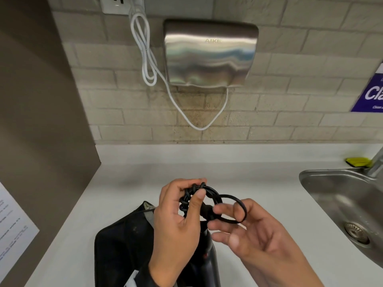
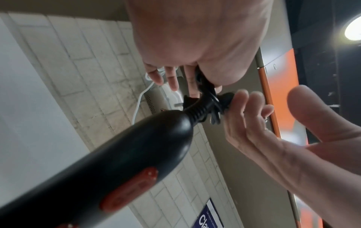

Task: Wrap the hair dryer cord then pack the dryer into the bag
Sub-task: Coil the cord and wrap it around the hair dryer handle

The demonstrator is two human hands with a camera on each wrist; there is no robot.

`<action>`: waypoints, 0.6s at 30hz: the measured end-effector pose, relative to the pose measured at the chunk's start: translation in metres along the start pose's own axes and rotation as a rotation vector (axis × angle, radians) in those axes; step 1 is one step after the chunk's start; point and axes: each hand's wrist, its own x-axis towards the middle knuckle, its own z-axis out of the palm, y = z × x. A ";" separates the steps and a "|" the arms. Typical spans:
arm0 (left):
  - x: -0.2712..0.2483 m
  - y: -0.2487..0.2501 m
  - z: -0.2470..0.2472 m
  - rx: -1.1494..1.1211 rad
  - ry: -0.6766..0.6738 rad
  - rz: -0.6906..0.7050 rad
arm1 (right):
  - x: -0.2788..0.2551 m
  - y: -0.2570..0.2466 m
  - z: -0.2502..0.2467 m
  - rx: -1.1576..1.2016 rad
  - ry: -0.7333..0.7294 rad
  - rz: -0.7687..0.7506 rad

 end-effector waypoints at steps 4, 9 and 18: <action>0.001 -0.003 -0.002 -0.005 0.010 0.014 | 0.001 0.011 0.006 -0.347 0.276 -0.191; 0.002 -0.007 -0.004 -0.002 0.013 0.018 | 0.001 0.003 0.017 -0.536 0.364 -0.350; 0.011 -0.004 -0.017 -0.043 -0.198 -0.037 | 0.012 -0.020 0.002 -0.198 0.318 -0.215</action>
